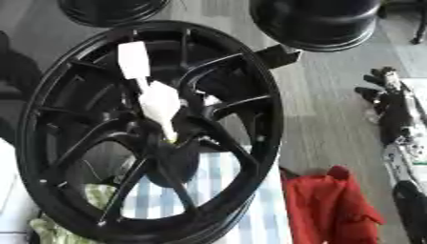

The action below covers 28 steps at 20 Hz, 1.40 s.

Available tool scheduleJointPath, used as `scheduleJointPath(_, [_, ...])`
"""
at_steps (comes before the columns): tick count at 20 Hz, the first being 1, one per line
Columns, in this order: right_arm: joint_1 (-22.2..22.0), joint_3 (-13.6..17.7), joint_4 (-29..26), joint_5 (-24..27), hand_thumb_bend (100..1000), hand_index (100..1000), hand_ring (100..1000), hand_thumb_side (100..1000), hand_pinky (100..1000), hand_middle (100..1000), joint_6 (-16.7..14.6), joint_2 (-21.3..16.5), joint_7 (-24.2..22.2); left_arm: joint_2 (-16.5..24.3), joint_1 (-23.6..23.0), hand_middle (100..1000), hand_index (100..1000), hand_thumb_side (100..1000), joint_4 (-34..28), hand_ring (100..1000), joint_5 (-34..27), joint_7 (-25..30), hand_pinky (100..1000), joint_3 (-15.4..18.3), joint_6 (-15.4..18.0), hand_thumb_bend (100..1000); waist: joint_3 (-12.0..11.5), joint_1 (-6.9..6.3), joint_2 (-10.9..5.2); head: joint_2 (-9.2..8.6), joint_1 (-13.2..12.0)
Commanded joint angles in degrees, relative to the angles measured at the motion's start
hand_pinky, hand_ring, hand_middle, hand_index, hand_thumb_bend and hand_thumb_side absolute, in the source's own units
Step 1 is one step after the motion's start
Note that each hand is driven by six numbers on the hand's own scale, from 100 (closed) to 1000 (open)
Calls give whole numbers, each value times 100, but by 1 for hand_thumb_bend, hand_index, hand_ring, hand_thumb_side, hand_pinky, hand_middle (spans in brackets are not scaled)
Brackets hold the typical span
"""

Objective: Pull the pin out of the wheel hub.

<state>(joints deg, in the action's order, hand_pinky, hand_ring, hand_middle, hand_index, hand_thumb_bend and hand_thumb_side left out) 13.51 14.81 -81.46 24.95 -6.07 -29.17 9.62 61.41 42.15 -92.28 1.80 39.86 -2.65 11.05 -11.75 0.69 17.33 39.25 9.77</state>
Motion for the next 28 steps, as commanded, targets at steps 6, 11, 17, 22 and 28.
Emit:
scheduleJointPath(6, [25,115,-122,52,100,802,682,773,898,737,-39,-219,70,291,-686,484,499,159,287,622,666,-248,722,432,-95,100,-7,45,-69,-26,-10])
scheduleJointPath(11, [33,115,-117,60,100,802,681,775,898,737,-40,-195,67,195,-825,748,848,277,394,812,847,114,841,433,-47,249,7,75,-58,-20,-33])
scheduleJointPath(17, [39,101,-102,52,100,803,682,777,898,738,-30,-187,47,133,-823,753,862,402,471,816,1045,95,844,405,73,283,18,84,-55,-29,-40])
scheduleJointPath(22, [43,94,-95,43,100,803,682,778,899,738,-21,-192,34,108,-793,748,856,403,492,813,1056,117,841,393,90,269,26,73,-57,-27,-26])
scheduleJointPath(28, [47,97,-97,48,100,802,681,777,898,739,-22,-194,37,-105,-758,676,798,254,556,749,621,-655,769,512,-267,100,24,72,-62,-25,-20])
